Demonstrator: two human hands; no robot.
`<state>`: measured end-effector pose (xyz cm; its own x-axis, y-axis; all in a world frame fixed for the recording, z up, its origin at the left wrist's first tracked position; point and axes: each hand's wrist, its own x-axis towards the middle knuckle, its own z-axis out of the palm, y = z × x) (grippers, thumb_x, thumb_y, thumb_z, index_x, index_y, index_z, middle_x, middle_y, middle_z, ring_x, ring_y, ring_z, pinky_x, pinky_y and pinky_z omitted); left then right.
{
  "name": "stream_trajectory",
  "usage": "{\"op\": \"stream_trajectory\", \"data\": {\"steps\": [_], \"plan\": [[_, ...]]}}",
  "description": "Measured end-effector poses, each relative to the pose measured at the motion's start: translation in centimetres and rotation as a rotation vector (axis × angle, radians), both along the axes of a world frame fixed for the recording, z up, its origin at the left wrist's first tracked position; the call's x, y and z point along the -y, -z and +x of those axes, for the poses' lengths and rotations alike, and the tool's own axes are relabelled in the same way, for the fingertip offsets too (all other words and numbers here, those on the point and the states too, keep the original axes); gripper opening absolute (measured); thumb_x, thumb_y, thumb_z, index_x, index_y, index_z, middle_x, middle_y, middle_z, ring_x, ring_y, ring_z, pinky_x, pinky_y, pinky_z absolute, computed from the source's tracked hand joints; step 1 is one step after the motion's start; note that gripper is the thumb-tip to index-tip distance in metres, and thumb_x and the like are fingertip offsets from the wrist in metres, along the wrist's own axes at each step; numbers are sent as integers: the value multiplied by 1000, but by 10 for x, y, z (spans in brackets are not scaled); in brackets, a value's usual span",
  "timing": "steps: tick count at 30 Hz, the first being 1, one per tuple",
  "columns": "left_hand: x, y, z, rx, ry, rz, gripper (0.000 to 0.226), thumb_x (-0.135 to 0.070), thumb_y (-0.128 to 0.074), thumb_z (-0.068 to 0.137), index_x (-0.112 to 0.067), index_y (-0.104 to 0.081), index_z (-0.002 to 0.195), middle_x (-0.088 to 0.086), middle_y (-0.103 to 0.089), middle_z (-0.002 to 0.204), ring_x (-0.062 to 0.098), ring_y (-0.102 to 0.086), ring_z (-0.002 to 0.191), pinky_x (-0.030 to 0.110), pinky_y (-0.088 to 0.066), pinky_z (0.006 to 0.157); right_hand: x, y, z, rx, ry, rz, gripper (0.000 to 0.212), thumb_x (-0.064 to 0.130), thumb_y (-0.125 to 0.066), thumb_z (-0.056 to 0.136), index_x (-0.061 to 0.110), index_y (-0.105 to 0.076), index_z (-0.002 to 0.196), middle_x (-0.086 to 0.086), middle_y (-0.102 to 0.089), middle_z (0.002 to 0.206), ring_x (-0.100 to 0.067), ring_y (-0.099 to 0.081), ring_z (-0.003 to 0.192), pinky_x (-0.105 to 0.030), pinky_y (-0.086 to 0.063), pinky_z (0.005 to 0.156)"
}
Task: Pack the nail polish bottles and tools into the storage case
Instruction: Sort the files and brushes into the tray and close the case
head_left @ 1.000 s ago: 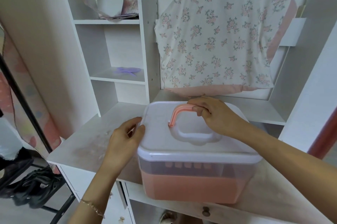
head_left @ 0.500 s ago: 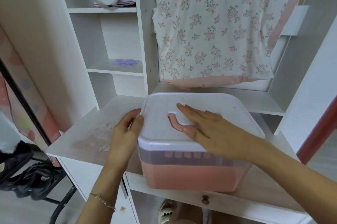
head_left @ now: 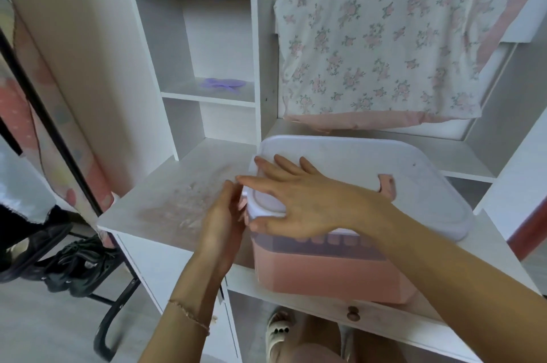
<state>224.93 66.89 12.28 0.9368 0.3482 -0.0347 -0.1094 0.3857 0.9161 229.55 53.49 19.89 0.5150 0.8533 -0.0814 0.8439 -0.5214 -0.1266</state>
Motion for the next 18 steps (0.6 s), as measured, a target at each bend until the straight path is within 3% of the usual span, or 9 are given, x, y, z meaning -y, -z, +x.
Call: {"op": "stream_trajectory", "data": {"steps": [2,7,11,15,18], "plan": [[1,7,0,16,69,-74,37,-32,-30,100,-17,-64,106,-2,-73,96,7,-67,92,23,-52,76,-3,0,1,-26,7,-18,67,59,-40,85,47,-6,142,5,13,156,-20,15,142,-51,8,114],[-6,14,-3,104,89,-23,29,-16,-44,92,-9,-66,109,4,-71,100,14,-66,94,27,-49,78,3,3,-4,-53,-2,49,66,56,-41,80,47,-11,139,12,11,155,-8,15,141,-38,10,114],[-18,10,-7,198,121,-10,40,-21,-43,90,-4,-57,124,13,-62,123,24,-58,115,36,-44,97,6,5,-1,-25,9,14,79,55,-43,84,38,5,144,25,17,148,0,17,139,-31,13,114],[-29,2,-7,235,129,82,48,-30,-36,92,-4,-53,127,9,-61,126,22,-55,119,40,-39,104,3,2,-4,-40,31,-1,82,73,-22,78,37,13,143,30,22,137,3,18,138,-25,14,114],[-26,0,-5,202,181,185,54,-45,-26,95,-15,-49,133,1,-56,133,17,-49,126,42,-30,111,1,-3,-7,-132,64,36,74,75,-10,67,50,22,130,27,18,140,22,26,124,-5,21,100]]}}
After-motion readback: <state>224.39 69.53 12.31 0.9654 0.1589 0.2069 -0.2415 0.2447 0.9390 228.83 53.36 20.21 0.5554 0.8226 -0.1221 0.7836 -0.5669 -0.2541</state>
